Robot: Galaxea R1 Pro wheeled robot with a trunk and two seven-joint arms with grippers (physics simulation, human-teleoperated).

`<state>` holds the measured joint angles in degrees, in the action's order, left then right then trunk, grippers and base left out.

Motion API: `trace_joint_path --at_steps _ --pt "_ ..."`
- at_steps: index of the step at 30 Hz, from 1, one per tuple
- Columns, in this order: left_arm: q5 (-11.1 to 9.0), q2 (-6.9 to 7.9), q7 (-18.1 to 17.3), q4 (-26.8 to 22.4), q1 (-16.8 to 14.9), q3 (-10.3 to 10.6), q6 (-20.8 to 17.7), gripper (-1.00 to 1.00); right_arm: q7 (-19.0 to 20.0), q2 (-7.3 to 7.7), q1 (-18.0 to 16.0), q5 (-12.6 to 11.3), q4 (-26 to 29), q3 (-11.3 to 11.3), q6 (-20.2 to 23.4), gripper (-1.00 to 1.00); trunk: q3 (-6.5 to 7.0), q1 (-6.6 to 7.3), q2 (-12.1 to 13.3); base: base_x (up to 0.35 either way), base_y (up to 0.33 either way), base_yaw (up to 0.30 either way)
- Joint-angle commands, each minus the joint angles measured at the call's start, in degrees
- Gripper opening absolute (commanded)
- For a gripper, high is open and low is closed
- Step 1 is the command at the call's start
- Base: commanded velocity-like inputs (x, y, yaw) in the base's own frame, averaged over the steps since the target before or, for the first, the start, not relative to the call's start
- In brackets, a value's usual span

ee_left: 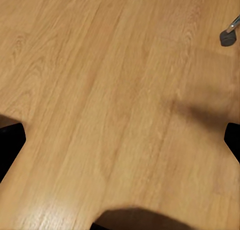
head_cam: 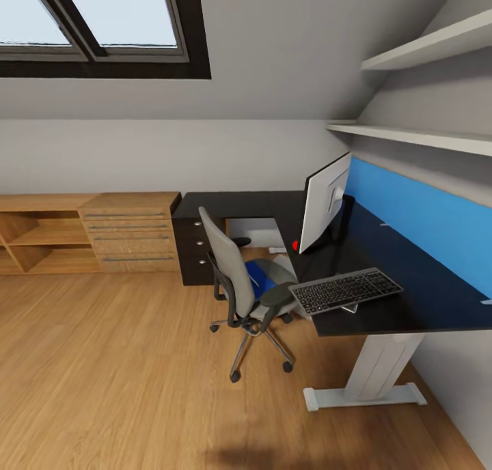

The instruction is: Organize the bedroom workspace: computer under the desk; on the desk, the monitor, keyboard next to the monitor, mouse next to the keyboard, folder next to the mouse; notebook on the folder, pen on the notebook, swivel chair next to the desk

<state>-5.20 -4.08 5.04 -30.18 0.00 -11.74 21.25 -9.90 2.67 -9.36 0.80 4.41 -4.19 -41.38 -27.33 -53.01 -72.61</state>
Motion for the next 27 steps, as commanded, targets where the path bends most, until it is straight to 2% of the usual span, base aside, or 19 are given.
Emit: trace_joint_path --at_steps 1,10,27 --pt "-0.44 -0.02 -0.12 -0.05 0.00 -0.08 0.10 1.00 -0.47 -0.05 -0.04 0.10 -1.13 -0.50 -0.05 1.00 -0.23 -0.23 -0.45 0.000 0.000 0.000" --pt "-0.39 0.01 -0.12 -0.05 0.00 -0.07 0.10 1.00 -0.41 -0.56 -0.04 0.06 -2.88 -0.49 -0.03 1.00 -1.85 -2.20 -4.05 0.000 0.000 0.000" --pt "-0.34 0.04 -0.12 -0.05 0.00 -0.04 0.10 1.00 -0.47 -0.56 -0.04 0.07 -4.25 -0.30 -0.02 1.00 -4.90 -5.94 -10.87 0.000 0.000 0.000"
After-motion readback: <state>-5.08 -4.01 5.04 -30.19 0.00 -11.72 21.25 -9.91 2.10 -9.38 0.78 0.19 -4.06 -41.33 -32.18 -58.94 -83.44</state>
